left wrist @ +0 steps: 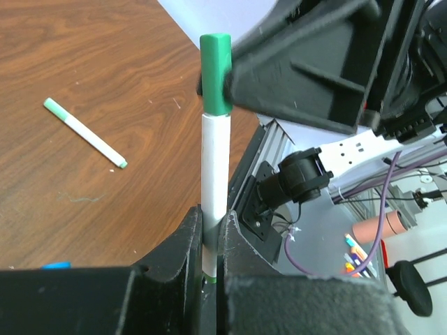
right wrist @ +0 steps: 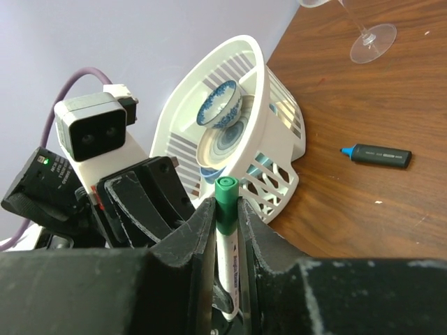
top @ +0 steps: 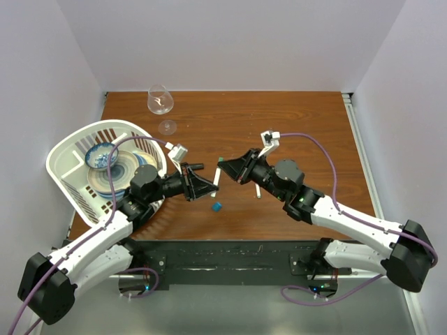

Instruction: Insert the pens into the pen caps

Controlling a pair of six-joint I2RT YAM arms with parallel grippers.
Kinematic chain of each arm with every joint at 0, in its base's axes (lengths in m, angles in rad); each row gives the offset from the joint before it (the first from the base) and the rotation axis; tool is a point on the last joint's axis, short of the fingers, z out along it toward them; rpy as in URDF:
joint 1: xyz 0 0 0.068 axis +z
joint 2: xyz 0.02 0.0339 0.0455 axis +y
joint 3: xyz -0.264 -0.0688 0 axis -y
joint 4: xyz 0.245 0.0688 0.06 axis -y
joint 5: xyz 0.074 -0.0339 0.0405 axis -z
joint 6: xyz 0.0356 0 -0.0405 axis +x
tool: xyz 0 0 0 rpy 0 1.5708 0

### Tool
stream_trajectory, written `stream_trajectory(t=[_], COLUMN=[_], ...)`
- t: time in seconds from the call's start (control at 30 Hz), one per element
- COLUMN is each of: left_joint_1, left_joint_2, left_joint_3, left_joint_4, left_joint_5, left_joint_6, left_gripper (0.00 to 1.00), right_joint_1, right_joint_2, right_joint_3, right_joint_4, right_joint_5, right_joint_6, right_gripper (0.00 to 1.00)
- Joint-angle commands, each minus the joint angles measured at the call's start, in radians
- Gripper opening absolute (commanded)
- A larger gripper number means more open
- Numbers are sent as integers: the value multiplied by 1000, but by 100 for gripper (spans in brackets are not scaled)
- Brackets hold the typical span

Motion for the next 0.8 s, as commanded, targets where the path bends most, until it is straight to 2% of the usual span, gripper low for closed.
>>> stream_trajectory(t=[0.0,0.37,0.53,0.77], left_joint_1=[7,7,7,7], left_joint_2=[2,-50,-82,-98], left_joint_3=[63,43,11,-29], left_joint_4=[87,88,105,150], left_joint_5=[-47,2,48,105], left_joint_6=[14,31,37,27], left_gripper=[0,0,0,0], right_joint_1=[53,56,56,56], right_joint_2=[-27,-76,-89,-75], right_joint_3=[-17,42,95,190], right_joint_4=[36,-35,-98,-154], right_joint_5=[-13,-13,-19,-25], right_joint_6=[28,-28,-77,-127], right_gripper=[23,47,64,65])
